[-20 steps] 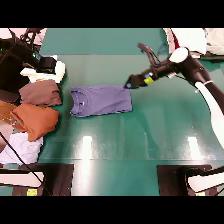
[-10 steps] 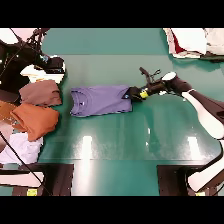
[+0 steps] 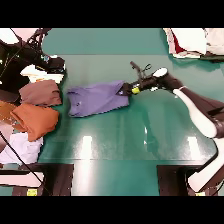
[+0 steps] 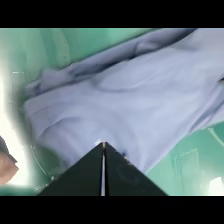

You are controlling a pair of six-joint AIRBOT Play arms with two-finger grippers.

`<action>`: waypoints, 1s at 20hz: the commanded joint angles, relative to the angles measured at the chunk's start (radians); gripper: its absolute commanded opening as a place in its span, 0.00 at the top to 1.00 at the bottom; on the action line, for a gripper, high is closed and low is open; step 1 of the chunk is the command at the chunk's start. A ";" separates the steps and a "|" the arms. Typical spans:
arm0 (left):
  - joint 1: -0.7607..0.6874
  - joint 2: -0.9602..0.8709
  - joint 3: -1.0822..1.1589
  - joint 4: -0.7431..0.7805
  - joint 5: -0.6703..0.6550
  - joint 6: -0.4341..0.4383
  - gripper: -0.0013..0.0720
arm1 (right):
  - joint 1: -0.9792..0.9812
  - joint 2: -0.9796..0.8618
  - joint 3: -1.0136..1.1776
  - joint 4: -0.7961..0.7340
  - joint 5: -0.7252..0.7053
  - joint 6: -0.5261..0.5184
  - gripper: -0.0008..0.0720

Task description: Fold the shirts.

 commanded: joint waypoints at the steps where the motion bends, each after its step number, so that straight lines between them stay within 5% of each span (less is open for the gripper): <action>1: -0.049 0.001 0.000 -0.003 0.024 0.005 0.95 | -0.156 0.207 -0.166 -0.080 -0.081 0.019 0.96; 7: -0.164 0.001 0.000 -0.004 0.111 0.002 0.95 | -0.751 0.597 -0.523 -0.179 -0.111 0.035 0.96; 12: -0.225 0.001 0.000 -0.006 0.168 0.001 0.95 | -1.213 0.740 -0.658 -0.189 -0.131 0.035 0.96; 20: -0.229 0.001 0.000 -0.010 0.166 0.001 0.95 | -1.479 0.833 -0.735 -0.367 -0.198 0.204 0.96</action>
